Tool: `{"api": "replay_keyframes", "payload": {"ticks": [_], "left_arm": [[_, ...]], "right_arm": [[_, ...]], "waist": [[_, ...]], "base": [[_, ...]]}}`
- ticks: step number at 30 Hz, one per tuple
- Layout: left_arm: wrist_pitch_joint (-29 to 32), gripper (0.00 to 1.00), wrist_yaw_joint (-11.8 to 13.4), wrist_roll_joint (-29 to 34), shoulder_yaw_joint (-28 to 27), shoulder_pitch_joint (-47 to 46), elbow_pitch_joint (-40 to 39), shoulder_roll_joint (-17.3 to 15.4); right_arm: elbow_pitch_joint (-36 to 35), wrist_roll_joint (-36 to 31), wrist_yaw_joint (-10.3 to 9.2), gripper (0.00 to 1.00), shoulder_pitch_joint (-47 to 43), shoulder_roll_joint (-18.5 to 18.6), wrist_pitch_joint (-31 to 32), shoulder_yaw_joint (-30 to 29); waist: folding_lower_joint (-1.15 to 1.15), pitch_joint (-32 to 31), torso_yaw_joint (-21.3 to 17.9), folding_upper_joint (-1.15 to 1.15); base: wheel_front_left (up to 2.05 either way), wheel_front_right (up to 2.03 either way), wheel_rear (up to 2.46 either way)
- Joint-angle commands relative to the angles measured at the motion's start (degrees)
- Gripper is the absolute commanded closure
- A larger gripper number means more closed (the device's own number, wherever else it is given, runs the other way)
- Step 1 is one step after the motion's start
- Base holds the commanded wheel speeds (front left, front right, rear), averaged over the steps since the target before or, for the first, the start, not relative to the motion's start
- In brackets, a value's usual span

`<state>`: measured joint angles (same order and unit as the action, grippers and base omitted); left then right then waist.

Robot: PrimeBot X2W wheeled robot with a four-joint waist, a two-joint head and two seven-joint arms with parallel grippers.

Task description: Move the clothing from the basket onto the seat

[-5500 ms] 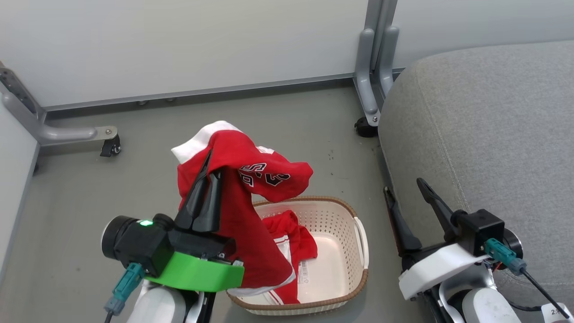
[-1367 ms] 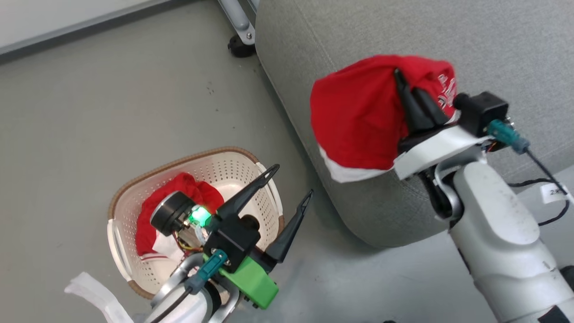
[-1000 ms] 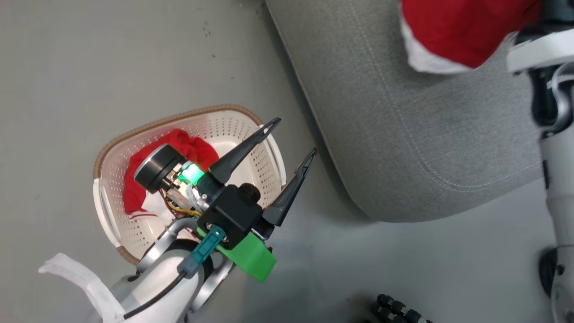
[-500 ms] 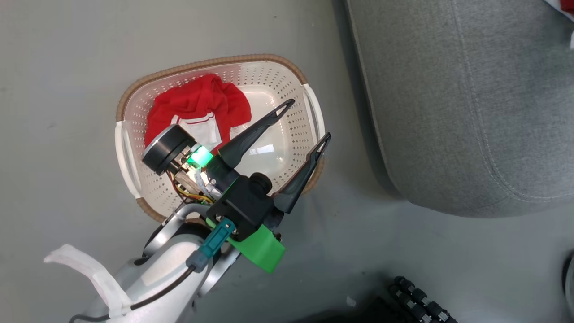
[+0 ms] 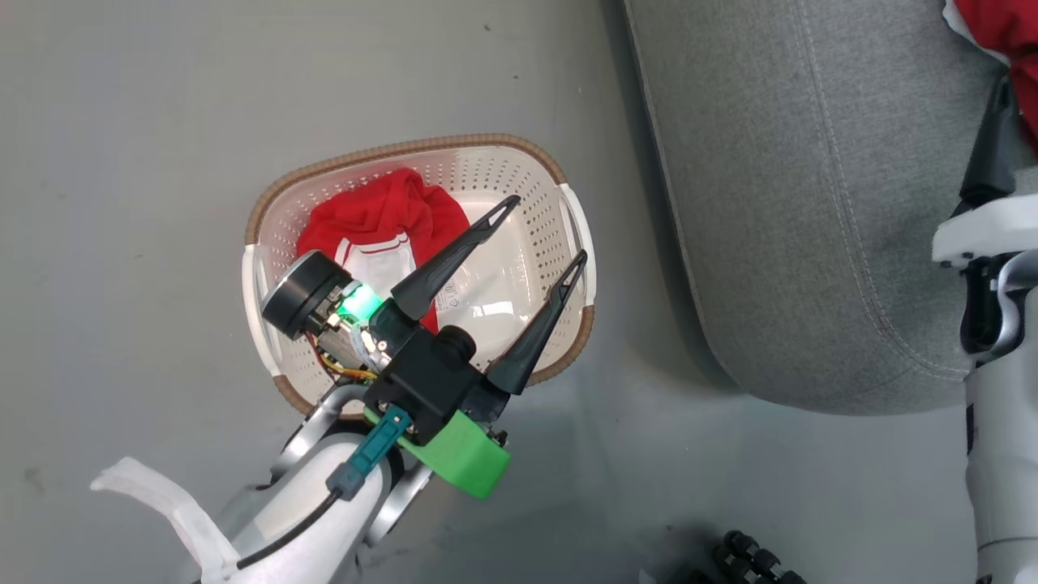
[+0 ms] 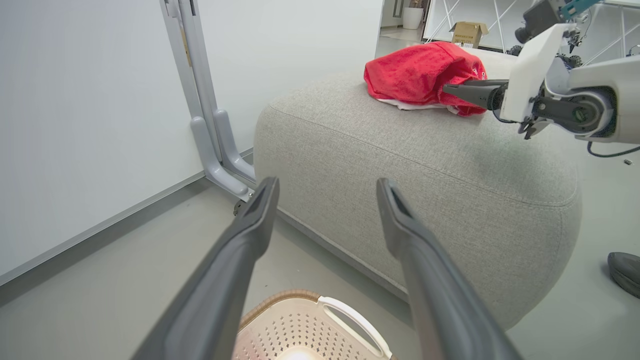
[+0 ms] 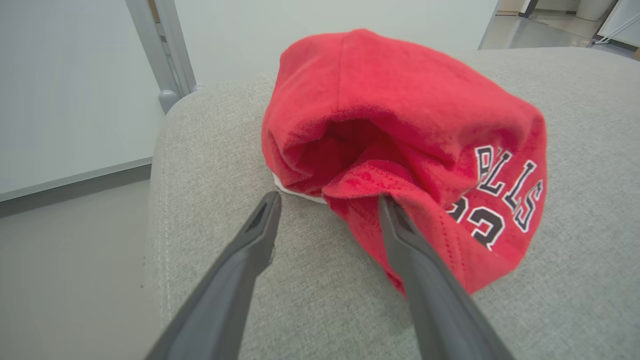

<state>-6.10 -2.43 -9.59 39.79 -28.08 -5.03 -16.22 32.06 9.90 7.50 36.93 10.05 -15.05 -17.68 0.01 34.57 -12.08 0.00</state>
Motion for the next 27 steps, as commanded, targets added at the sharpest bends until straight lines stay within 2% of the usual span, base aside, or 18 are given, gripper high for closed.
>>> {"api": "replay_keyframes", "payload": {"ticks": [1, 6, 14, 27], "left_arm": [[-0.7, 0.00, 0.6, -0.4, -0.3, 1.2, 0.5, 0.1], [-2.7, 0.00, 2.3, -2.4, -1.4, 3.6, 2.5, 0.7], [-5.8, 0.00, 4.3, -4.5, -2.8, 6.1, 5.3, 2.2], [-9.1, 0.00, 10.0, -8.8, -11.6, 11.2, 7.9, 4.2]], "right_arm": [[-1.2, -0.3, -0.03, 0.00, -1.9, -0.7, -0.2, 0.4], [-6.5, -1.1, -0.02, 0.00, -7.0, -2.7, -0.2, 2.9], [-16.8, -2.2, -0.03, 0.00, -16.0, -4.7, -0.2, 8.1], [-27.5, -3.7, -0.03, 0.00, -24.7, -6.4, 3.3, 14.9]], "waist": [[-0.01, -2.8, 0.0, 0.00], [-0.01, -6.5, 0.7, 0.00], [-0.01, -11.9, 5.0, 0.00], [-0.01, -18.3, 12.3, 0.00]], "base": [[0.00, 0.00, 0.00], [0.00, 0.00, 0.00], [0.00, 0.00, 0.00], [0.00, 0.00, 0.00]]}}
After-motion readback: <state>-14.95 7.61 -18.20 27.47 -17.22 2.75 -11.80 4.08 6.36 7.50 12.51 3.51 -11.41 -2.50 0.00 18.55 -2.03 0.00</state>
